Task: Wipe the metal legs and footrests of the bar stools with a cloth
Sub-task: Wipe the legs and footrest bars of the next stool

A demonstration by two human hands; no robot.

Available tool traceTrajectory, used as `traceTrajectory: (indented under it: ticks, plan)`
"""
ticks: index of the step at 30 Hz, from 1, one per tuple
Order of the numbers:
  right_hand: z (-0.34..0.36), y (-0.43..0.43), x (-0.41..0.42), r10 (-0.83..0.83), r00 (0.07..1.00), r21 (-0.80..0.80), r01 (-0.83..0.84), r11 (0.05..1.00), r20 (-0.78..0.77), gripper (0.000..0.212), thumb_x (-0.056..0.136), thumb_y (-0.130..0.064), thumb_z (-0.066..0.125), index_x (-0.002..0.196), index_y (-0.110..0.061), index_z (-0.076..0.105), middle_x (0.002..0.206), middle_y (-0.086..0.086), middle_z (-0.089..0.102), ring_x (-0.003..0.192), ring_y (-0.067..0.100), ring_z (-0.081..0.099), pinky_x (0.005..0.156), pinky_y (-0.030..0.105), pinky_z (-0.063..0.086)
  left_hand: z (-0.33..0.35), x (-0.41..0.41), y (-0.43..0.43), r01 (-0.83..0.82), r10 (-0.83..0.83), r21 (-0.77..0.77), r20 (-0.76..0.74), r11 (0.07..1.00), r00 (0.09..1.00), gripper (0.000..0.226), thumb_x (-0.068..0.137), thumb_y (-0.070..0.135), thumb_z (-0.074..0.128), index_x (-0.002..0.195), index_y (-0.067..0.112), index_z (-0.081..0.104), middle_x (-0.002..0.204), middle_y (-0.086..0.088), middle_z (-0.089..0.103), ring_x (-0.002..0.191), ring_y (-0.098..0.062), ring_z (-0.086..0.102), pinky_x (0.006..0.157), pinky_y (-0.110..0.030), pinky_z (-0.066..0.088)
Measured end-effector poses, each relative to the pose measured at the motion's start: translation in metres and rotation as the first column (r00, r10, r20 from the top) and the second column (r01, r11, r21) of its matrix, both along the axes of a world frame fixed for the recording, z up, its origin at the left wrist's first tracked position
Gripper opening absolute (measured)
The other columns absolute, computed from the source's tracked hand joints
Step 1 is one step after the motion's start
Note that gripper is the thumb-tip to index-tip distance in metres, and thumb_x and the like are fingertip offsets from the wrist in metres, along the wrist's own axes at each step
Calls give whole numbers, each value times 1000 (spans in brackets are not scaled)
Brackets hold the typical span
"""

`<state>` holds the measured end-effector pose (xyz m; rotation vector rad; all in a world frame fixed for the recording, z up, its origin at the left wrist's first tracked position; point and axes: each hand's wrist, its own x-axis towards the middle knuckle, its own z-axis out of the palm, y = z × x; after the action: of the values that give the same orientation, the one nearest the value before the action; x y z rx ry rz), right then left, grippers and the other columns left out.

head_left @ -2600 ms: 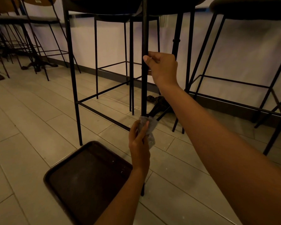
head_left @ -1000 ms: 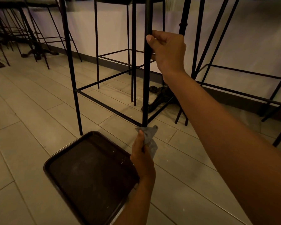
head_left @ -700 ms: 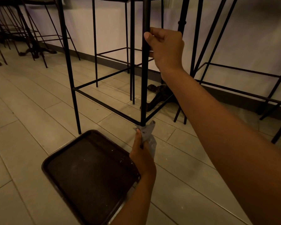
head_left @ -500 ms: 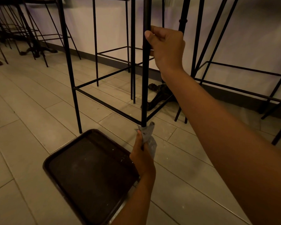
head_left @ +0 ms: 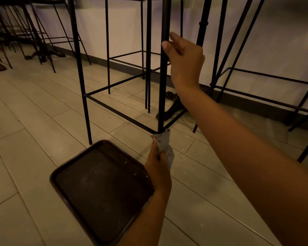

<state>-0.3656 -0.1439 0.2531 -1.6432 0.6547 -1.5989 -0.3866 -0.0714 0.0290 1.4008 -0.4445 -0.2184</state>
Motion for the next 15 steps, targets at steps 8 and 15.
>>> traceTrajectory:
  ticks: [8,15]
  plan:
    - [-72,16,-16,57,995,143,-44,989,-85,44,83,-19,65,121,0,56,115,12,65,105,13,60,86,11,48,-9,0,12,63,-61,87,-27,994,998,46,89,1,54,132,15,45,108,-14,68,91,-18,67,80,-12,50]
    - [-138,26,-21,106,978,259,-56,964,-180,46,80,-19,68,121,-4,57,114,9,65,104,14,60,91,23,51,-12,3,6,72,-72,-2,-83,997,994,35,89,4,55,125,3,56,114,-15,66,100,-15,64,94,-34,52]
